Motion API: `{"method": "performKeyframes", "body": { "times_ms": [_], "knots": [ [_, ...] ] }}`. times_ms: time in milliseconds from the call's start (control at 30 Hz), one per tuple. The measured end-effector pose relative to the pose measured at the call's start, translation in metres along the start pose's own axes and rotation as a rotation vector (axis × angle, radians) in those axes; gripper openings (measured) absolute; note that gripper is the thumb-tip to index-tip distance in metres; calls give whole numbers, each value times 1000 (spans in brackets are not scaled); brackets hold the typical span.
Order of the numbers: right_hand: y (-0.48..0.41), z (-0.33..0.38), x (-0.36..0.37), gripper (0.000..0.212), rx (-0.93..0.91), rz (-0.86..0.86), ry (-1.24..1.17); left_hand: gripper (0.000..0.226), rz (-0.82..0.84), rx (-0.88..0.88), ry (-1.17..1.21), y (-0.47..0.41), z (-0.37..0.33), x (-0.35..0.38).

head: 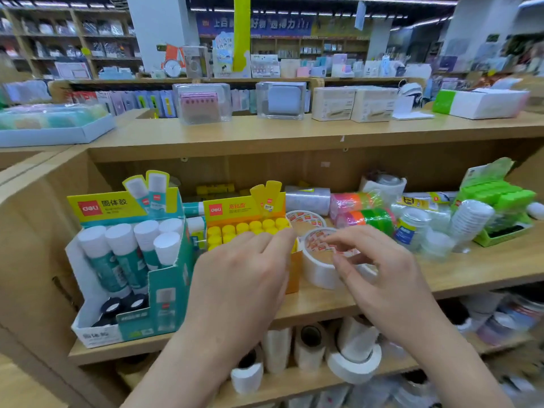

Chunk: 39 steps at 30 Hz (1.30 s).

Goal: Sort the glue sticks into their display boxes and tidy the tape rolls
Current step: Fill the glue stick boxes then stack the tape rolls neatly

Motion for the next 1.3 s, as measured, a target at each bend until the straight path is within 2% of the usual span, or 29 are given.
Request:
{"method": "performKeyframes", "body": {
  "times_ms": [133,300,467,600,800,900,967,1033,1133,1200,1300],
  "knots": [
    [6,-20,-41,20,28,-41,-17,14,-36,56,159,-16,-46,18],
    [24,-64,-115,12,113,-60,-14,17,-2,65,306,-43,-121,60],
    [50,-139,-217,14,320,-205,-7,25,54,153,404,-77,-214,113],
    [70,-205,-279,19,465,-300,129,24,130,176,420,-103,-274,156],
    [48,-292,-310,55,603,-49,417,32,316,200,226,-144,-329,225],
    [20,-333,-298,61,615,79,482,33,370,198,102,-156,-336,254],
    [4,-357,-286,60,629,175,519,29,437,178,52,-163,-337,265],
    [-5,-378,-277,59,662,292,614,11,479,161,11,-170,-337,267],
    [-13,-398,-272,47,704,401,760,22,589,67,-6,-175,-331,276],
    [-14,-402,-272,39,692,384,813,21,564,23,-16,-177,-327,281],
    [-3,-394,-278,28,657,230,754,16,531,30,-12,-182,-329,284]
  ]
}}
Point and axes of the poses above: each hand's wrist, its own y-axis away from the middle knuckle, its own x-axis out of the palm, z = x × y, the point moved 5 cm from there along -y, towards the middle knuckle, and after that the axes turned 1 degree about x, right-handed, at the moved point
